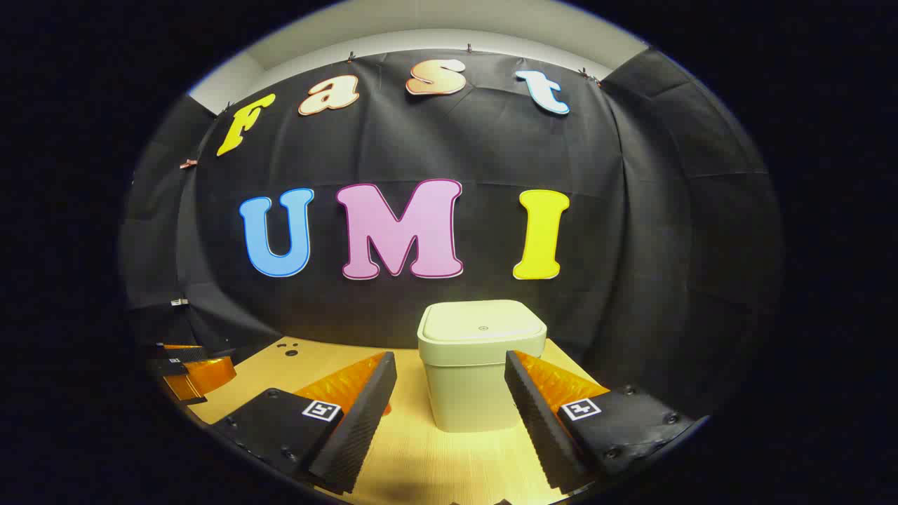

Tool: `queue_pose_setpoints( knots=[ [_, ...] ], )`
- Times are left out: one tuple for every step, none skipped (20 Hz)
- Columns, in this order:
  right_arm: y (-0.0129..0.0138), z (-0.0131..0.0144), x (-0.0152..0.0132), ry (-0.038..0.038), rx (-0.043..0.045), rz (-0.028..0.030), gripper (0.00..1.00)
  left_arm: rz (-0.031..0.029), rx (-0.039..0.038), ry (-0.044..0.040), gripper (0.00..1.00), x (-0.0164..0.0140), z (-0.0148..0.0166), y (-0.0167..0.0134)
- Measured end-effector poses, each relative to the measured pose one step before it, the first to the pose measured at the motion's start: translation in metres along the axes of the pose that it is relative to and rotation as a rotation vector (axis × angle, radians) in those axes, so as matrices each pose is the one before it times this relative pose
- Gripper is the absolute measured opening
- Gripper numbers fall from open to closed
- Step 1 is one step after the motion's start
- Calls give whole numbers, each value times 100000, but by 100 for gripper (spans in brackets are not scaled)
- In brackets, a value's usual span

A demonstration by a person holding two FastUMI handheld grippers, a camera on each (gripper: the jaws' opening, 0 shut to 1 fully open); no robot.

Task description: Press the lid of the desktop garbage bin to open it, pick up the crumpled paper on the desktop and throw it into the bin, then pick up the pop can on the desktop and drop it into the bin, and finally close the garbage bin lid.

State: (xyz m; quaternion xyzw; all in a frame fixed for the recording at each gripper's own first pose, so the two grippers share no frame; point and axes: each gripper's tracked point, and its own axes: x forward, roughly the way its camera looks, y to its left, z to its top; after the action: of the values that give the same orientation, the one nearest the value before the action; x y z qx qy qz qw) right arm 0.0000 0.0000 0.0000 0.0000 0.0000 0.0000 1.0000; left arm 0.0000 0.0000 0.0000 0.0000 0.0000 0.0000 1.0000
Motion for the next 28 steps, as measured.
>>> queue_pose_setpoints(
  knots=[
    [-539, -408, -108, 1318, 190, -662, 98, -534, 230, -57, 96, 46, -149, -248],
    [-423, -238, 17, 846, 877, -584, 98, -290, 141, -218, 96, -83, 149, -55],
    [-434, -65, 9, 522, 1059, -670, 98, -114, -130, -558, 96, 28, 6, -5],
    [-434, 5, 62, 135, 681, -749, 98, 186, -310, -259, 96, 17, 113, 77],
    [-295, -46, -37, -154, -17, -648, 98, 181, -347, 218, 96, 37, -242, 72],
    [-223, 48, 61, -234, -409, -492, 98, 104, -475, 638, 96, 159, -83, -25],
    [-180, -212, 51, 623, -444, -503, 98, 118, -454, 882, 96, 38, -324, -5],
    [-42, -257, 72, 828, -64, -99, 98, 131, -271, 730, 96, 74, -160, 64],
    [-164, -256, 78, 985, 212, -58, 98, 115, -210, 593, 96, -14, -253, -9],
    [-49, -205, 68, 746, 377, -10, 98, 11, -307, 378, 96, 63, -11, 7],
    [-40, -85, -27, 231, 197, -116, 98, 138, -300, 224, 96, 133, -132, 86],
    [-44, 39, 3, 71, -3, -169, 98, 215, -292, 236, 96, 31, 48, 98],
    [-112, -144, 145, 168, 51, -60, 98, 164, -346, 383, 96, -20, -221, 49],
    [52, -73, 52, 279, 113, 209, 98, 117, -387, 460, 96, -35, -90, 89],
    [95, -205, 60, 476, 163, 365, 98, 213, -271, 435, 96, 38, -269, 87],
    [130, -128, 80, 602, 50, 386, 98, 163, -313, 434, 96, 31, -111, 89],
    [51, -187, 147, 376, 42, 376, 98, -416, -597, 793, 96, 82, -287, 2],
    [211, 79, 65, 175, 249, 365, 98, -573, -987, 1027, 96, 137, -220, -55],
    [148, 88, 140, 588, 276, -26, 98, 95, -955, 781, 96, -29, -233, 204],
    [102, 416, 59, -574, 105, 166, 98, 285, -568, 317, 96, -2, -7, 224],
    [79, 606, 110, -1178, -267, -196, 98, 384, -367, -33, 96, -102, -63, 227],
    [-77, 517, 174, -885, 82, -340, 98, 581, -131, 12, 96, -28, 75, 263],
    [39, 330, 271, -501, 656, 11, 98, 554, 148, 157, 96, 4, -194, 240],
    [-86, 303, 254, -436, 1068, -264, 98, 384, 181, 273, 96, -4, 16, 192],
    [-6, 100, 266, -301, 721, -198, 98, 79, 112, 63, 96, 36, -54, 110],
    [-68, 170, 355, -149, -134, -450, 98, -32, 129, 46, 95, 53, 106, 42],
    [-155, -43, 391, 88, -698, -423, 98, 2, 295, -49, 96, 22, 172, 107],
    [-88, 96, 234, 229, -415, -433, 98, 22, 388, -50, 96, -13, -128, 39]
  ],
)
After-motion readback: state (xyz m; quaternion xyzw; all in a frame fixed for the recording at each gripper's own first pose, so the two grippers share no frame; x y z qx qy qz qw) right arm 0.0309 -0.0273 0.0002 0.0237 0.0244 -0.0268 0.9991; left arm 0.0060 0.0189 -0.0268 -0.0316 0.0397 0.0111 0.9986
